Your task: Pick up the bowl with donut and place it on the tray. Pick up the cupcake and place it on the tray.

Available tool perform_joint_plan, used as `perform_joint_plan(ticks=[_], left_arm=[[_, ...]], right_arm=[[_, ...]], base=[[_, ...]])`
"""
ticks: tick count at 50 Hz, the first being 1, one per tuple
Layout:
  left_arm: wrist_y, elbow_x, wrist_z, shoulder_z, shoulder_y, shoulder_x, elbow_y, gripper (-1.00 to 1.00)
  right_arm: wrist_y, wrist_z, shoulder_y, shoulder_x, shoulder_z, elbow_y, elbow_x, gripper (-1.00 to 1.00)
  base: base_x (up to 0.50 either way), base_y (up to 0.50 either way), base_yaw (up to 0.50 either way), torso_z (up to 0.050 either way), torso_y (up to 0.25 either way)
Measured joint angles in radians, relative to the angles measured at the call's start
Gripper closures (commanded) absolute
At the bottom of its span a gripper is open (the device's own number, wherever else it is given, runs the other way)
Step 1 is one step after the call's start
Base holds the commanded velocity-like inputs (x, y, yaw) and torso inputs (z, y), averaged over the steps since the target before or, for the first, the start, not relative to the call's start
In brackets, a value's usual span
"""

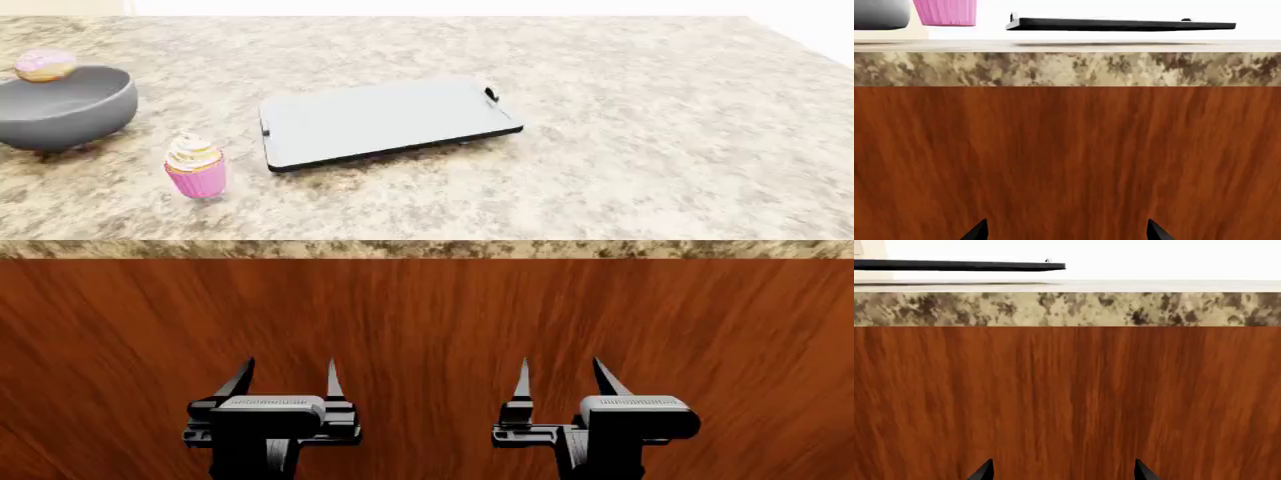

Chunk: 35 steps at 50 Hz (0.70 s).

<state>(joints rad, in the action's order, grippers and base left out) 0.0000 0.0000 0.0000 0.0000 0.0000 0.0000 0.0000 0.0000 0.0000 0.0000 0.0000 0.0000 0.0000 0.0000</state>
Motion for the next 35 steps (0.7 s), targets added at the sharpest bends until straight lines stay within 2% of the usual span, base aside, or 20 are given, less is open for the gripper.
perform_joint_plan(ticks=[15,35], left_arm=[[0.000,-0.029,-0.028,0.041,-0.004,-0.032,-0.002,-1.00],[0.036,-0.060,-0.054,0.090,0.004,-0.069,0.005,-1.00]], right_arm=[[-0.005,0.033,-0.013,0.031,-0.033,-0.011,0.037,-1.00],[-0.015,0.073,-0.027,0.066,-0.067,-0.017,0.080,-1.00]], base=[[0.00,0.00,0.00,0.000,0.000],[0.00,0.00,0.00,0.049,0.000]])
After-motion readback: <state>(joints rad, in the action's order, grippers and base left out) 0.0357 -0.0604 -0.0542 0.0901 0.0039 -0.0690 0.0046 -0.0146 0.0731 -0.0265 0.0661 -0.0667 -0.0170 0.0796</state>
